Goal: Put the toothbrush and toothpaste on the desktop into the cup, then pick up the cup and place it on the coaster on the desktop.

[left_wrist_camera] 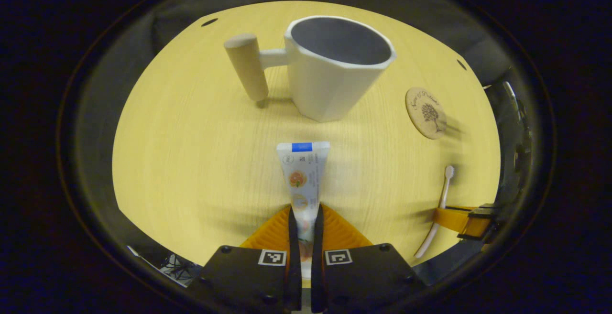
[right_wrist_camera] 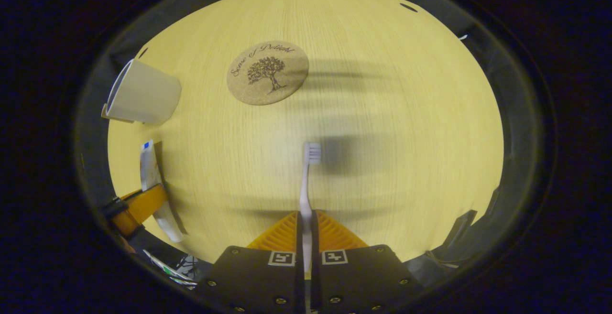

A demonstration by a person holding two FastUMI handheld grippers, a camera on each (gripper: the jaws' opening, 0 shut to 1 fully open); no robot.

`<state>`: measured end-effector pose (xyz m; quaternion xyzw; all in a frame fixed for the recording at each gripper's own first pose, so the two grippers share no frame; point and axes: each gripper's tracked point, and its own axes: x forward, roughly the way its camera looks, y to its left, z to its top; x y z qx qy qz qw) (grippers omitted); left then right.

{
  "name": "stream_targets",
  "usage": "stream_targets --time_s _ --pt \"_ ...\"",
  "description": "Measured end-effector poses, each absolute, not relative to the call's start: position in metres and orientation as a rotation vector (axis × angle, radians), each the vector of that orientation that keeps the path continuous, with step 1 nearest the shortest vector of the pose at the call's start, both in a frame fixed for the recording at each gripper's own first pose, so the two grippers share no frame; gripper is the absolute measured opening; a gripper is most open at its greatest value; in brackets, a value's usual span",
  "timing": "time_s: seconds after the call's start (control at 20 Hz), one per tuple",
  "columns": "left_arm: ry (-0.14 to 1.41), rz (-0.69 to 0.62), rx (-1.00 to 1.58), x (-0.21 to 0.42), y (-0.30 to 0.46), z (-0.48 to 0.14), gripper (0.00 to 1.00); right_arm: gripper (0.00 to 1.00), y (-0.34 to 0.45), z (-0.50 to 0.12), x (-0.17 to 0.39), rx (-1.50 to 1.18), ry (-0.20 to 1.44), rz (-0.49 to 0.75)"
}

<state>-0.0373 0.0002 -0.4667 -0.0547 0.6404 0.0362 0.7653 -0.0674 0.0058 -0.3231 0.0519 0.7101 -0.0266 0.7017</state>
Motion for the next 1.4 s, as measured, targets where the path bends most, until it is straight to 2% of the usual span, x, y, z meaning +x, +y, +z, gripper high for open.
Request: stream_targets --time_s 0.5,0.8,1.05,1.4 --pt "1.19 0.04 -0.203 -0.018 -0.015 -0.344 0.15 0.05 0.005 -0.324 -0.066 0.131 1.569 -0.037" --pt "1.034 0.022 -0.213 0.048 -0.003 -0.276 0.15 0.05 0.005 -0.325 -0.065 0.141 1.559 -0.032" --pt "0.957 0.006 -0.16 0.114 0.008 -0.268 0.15 0.05 0.005 -0.325 -0.064 0.146 1.541 -0.037" --pt "0.903 -0.027 -0.138 0.176 0.006 -0.309 0.14 0.06 0.005 -0.326 -0.064 0.151 1.508 -0.048"
